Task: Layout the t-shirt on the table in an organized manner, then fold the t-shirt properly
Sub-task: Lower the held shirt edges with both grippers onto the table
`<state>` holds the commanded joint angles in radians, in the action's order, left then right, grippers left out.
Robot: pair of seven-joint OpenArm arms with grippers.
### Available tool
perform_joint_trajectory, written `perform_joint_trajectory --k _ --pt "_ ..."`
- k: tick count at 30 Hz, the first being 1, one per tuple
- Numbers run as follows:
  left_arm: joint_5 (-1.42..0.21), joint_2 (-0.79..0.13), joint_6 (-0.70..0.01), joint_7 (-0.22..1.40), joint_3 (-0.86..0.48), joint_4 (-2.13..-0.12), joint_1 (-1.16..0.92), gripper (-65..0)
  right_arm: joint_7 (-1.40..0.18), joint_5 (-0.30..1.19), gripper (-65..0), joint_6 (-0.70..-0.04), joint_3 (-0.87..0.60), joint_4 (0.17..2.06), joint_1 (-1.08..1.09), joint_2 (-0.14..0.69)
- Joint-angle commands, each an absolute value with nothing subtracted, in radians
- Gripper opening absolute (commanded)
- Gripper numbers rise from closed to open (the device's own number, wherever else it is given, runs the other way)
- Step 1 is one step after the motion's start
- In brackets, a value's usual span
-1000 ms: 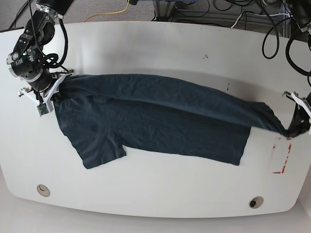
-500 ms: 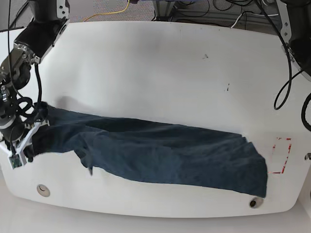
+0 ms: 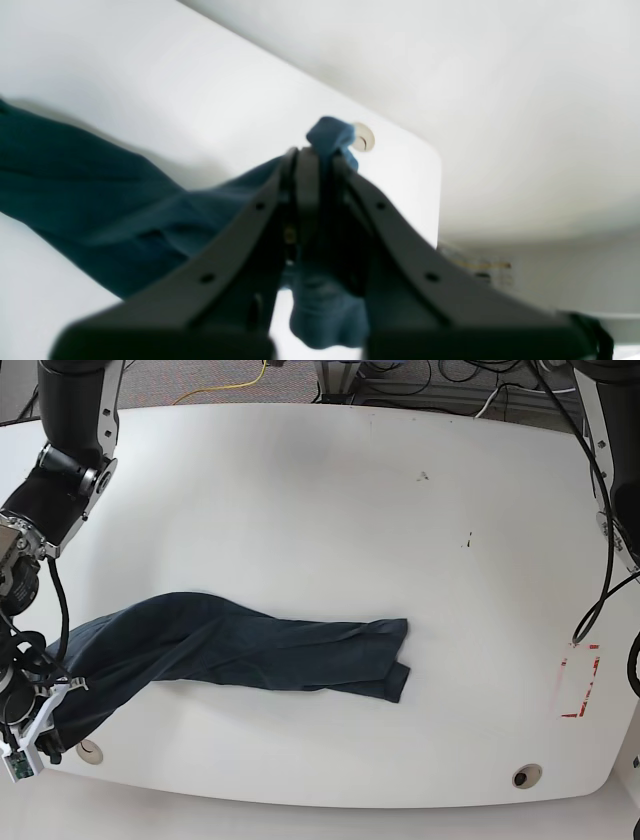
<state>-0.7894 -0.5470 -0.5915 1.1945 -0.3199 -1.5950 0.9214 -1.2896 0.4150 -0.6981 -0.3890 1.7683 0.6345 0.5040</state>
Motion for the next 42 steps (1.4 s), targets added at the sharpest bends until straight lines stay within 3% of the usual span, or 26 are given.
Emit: perform_joint_trajectory --k 8,16,23,28,33,42 --pt "-0.792 -0.512 -0.596 1.196 -0.32 -1.601 0.811 -65.0 -1.287 0.417 -64.4 -0.698 -0.394 1.77 0.57 0.503" --pt "-0.846 -0.407 -0.595 1.196 -0.32 -1.6 0.564 -64.4 -1.276 0.415 -64.4 -0.698 -0.415 1.805 0.484 0.481" --pt "-0.837 -0.282 -0.581 1.191 -0.328 -1.595 0.377 -43.9 -1.273 0.417 -64.4 -0.698 -0.435 1.814 0.424 0.46" --pt "-0.786 -0.193 -0.47 1.19 -0.328 -1.593 0.303 -32.1 -1.273 0.421 -64.4 -0.698 -0.437 1.816 0.386 0.46" --pt "-0.704 -0.102 -0.395 1.159 -0.326 -1.589 0.268 -28.8 -1.273 0.421 -64.4 -0.698 -0.437 1.816 0.377 0.46" --pt "-0.549 0.024 -0.386 1.07 -0.321 -1.422 0.275 -28.8 -1.273 0.423 -64.4 -0.698 -0.437 1.816 0.377 0.458"
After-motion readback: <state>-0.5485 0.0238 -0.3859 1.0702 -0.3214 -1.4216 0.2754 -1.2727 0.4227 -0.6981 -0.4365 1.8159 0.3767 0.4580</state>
